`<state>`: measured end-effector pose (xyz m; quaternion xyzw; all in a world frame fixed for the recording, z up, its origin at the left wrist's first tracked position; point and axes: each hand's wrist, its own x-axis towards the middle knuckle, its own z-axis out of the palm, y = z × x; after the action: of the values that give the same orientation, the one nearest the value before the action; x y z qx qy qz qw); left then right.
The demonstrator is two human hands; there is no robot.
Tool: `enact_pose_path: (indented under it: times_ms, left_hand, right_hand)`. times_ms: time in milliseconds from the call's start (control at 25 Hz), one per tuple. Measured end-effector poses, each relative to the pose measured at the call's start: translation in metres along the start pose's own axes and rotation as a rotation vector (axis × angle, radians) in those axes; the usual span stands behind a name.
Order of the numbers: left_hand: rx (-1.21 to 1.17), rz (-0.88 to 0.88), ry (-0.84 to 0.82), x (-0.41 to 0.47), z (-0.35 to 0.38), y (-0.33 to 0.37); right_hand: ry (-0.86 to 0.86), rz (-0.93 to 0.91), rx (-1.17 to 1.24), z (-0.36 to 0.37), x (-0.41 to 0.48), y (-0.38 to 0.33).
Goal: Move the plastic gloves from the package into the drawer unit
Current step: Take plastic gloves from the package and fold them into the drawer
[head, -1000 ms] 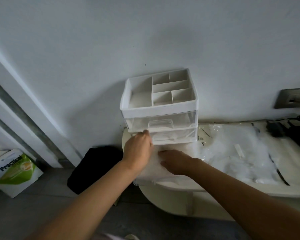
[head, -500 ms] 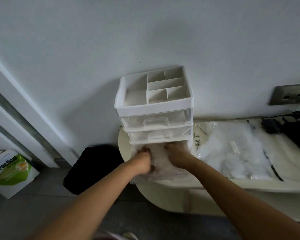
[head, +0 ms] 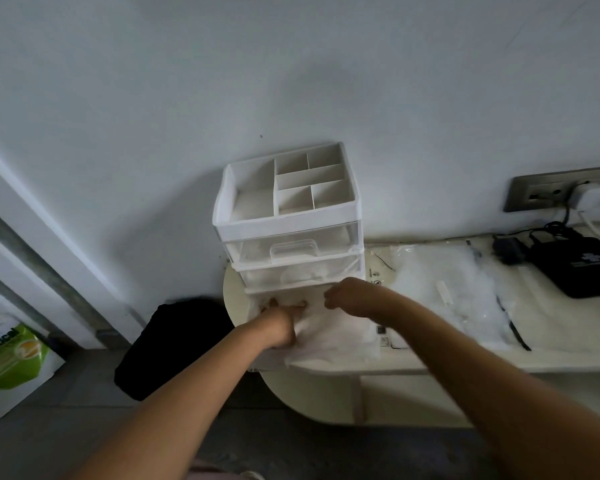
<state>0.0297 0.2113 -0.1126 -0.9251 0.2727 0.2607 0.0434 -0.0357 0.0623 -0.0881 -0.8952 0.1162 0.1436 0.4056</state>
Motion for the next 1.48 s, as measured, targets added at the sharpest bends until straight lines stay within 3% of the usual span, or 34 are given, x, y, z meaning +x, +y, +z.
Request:
enact_pose_path:
  times_ms: [80, 160, 320, 400, 480, 560, 640, 840, 1040, 1200, 1360, 1480]
  left_hand:
    - [0.016, -0.011, -0.032, -0.004, -0.004, 0.002]
    - [0.022, -0.029, -0.003, -0.009, -0.008, 0.000]
    - [-0.005, -0.114, 0.418, -0.021, -0.031, 0.010]
    - [0.006, -0.032, 0.630, -0.031, -0.042, 0.034]
    - [-0.107, 0.148, 0.721, -0.038, -0.043, 0.066]
    - [-0.223, 0.288, 0.693, -0.036, -0.035, 0.100]
    - [-0.305, 0.360, 0.630, -0.022, -0.023, 0.132]
    - [-0.314, 0.399, 0.391, 0.016, 0.011, 0.189]
    - [-0.194, 0.339, 0.220, 0.039, 0.043, 0.206]
    - [-0.202, 0.343, 0.269, 0.044, 0.060, 0.207]
    - [-0.211, 0.359, 0.309, 0.045, 0.065, 0.204]
    - [-0.202, 0.368, 0.305, 0.046, 0.066, 0.205]
  right_hand:
    - [-0.127, -0.076, -0.074, -0.036, -0.028, 0.010]
    - [-0.139, -0.078, -0.129, -0.075, -0.048, 0.031]
    - [0.041, 0.091, -0.188, -0.133, -0.068, 0.102]
    - [0.131, 0.236, -0.244, -0.148, -0.076, 0.137]
    - [0.192, 0.350, -0.396, -0.152, -0.081, 0.166]
    - [0.206, 0.371, -0.546, -0.144, -0.082, 0.185]
    - [0.278, 0.348, -0.473, -0.137, -0.080, 0.198]
    - [0.455, 0.346, 0.275, -0.131, -0.073, 0.211]
    - [0.494, 0.333, 0.194, -0.114, -0.070, 0.212]
    - [0.525, 0.349, 0.123, -0.114, -0.066, 0.210]
    - [0.530, 0.358, 0.492, -0.120, -0.063, 0.206]
    - [0.657, 0.285, 0.767, -0.133, -0.066, 0.197]
